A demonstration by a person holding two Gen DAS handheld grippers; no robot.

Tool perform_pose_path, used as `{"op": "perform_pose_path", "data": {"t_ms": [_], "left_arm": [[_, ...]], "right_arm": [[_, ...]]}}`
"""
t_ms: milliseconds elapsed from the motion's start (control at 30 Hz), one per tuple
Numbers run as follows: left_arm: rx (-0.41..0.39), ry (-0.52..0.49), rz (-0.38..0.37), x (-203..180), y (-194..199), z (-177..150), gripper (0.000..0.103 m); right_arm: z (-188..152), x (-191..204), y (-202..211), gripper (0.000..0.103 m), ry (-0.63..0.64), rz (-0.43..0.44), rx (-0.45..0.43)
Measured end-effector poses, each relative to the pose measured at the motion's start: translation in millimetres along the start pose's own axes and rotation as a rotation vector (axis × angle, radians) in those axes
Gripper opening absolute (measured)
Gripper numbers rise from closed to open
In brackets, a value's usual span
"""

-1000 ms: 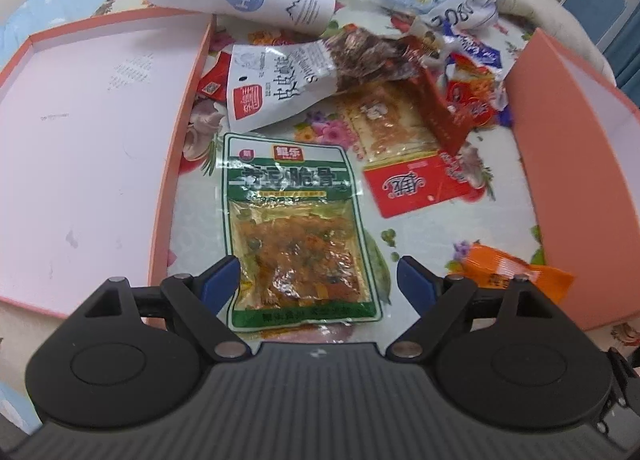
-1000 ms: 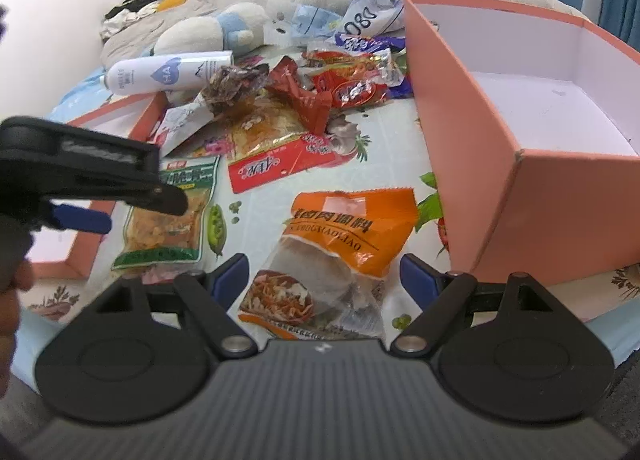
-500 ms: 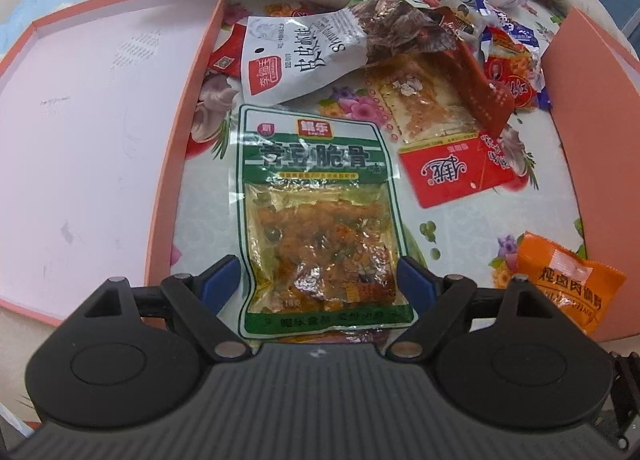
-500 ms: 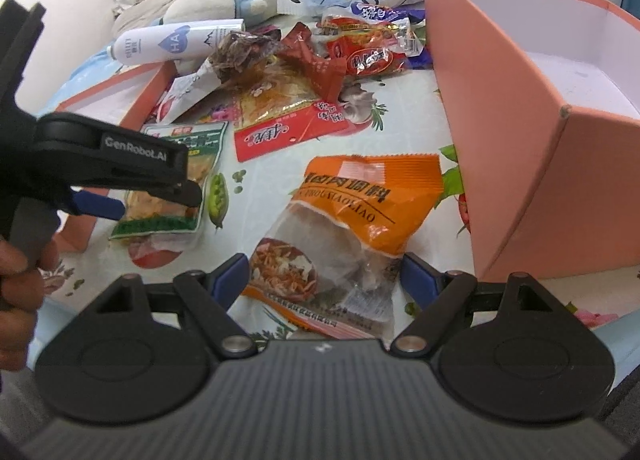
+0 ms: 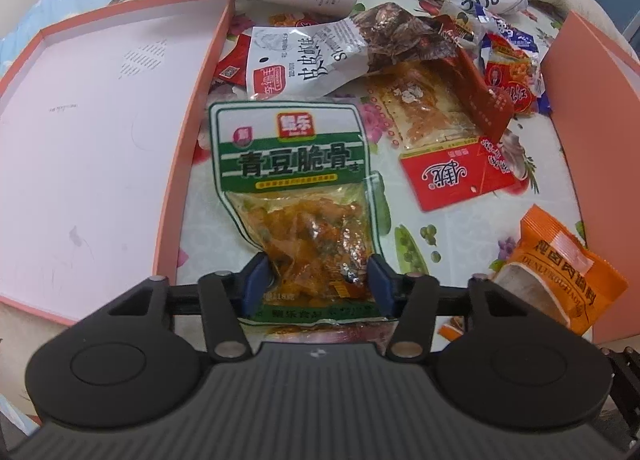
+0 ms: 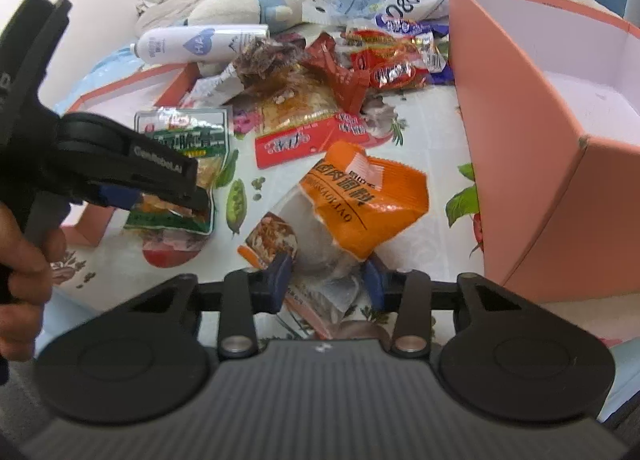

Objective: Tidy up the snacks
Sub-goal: 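Close the left gripper on the green pickled-bean pack, then carry both packs into the pink box and open both grippers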

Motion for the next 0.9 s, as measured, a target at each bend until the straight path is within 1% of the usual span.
{"op": "perform_pose_path", "data": {"t_ms": [167, 200, 467, 667, 900], "left_arm": [[-0.005, 0.028, -0.037, 1.0, 7.3, -2.6, 0.053], [-0.013, 0.026, -0.044, 0.0, 11.1, -3.0, 0.053], [-0.076, 0.011, -0.071, -4.3, 49.3, -3.9, 0.052], [-0.129, 0.012, -0.087, -7.2, 84.5, -3.4, 0.052], [-0.188, 0.036, -0.127, -15.4, 121.2, 0.6, 0.052]], "right_arm": [[3.9, -0.4, 9.0, 0.031, 0.005, 0.010, -0.021], [5.2, -0.7, 11.0, 0.027, 0.008, 0.010, -0.028], [13.4, -1.1, 25.6, 0.025, 0.000, 0.019, -0.066], [23.6, 3.3, 49.3, 0.025, 0.012, 0.030, -0.111], [41.8, 6.9, 83.0, 0.025, 0.035, 0.047, -0.176]]}}
Point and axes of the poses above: each gripper's, at about its wrist camera, not at the fingertips, and y roughly against the way its jaws point, x to its left, z to its top, the point moved 8 cm from there along -y, roughly the way its jaws point, and after that the axes turned 10 degrees about -y, right-handed, at the moved point
